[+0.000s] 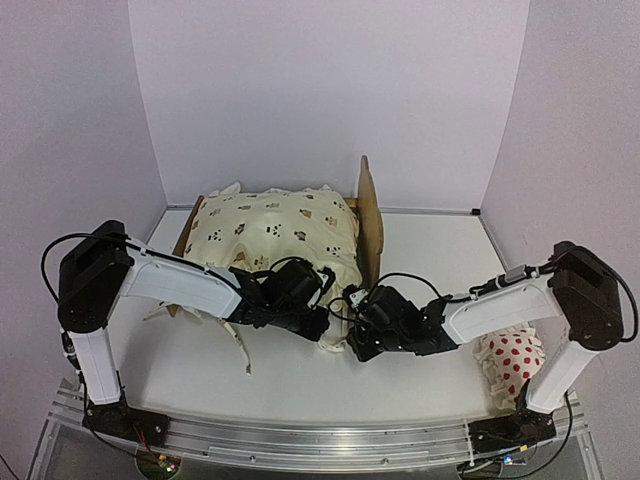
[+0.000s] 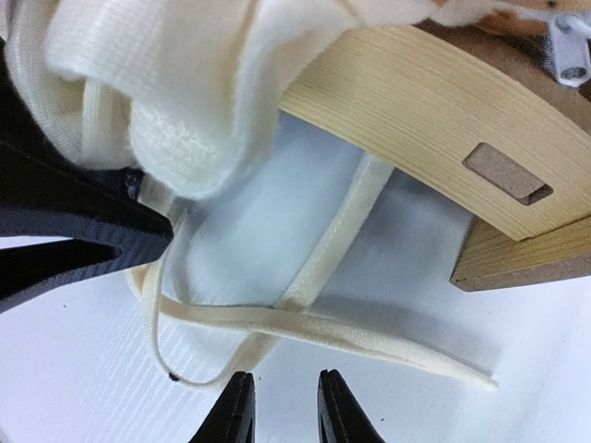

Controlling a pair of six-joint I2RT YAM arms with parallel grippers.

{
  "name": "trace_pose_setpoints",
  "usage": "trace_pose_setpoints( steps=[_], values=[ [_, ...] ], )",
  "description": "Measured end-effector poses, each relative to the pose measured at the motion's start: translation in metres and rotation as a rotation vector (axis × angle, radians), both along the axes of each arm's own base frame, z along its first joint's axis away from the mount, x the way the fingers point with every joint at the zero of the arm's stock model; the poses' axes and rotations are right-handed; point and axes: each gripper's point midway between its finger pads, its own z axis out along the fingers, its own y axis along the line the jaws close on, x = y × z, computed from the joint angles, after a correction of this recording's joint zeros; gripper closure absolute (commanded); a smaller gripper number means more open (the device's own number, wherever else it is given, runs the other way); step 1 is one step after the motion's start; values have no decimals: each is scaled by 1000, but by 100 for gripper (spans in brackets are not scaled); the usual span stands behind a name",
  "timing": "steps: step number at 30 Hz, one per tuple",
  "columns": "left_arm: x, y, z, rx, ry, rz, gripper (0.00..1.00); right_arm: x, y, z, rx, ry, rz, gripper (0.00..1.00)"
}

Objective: Set up the pet bed

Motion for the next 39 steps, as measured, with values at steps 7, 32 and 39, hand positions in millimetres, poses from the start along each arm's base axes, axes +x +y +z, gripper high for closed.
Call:
trace_pose_setpoints(
  steps=[7,32,39],
  values=[
    [-1,0,0,6,4,-1,87,-10,4,3,40,40,31,62],
    [0,2,-1,12,11,6,87,-30,10,-30,55,201,37,87],
    [2,8,-4,28,24,20,87,-18,15,-29,39,166,23,87]
  ],
)
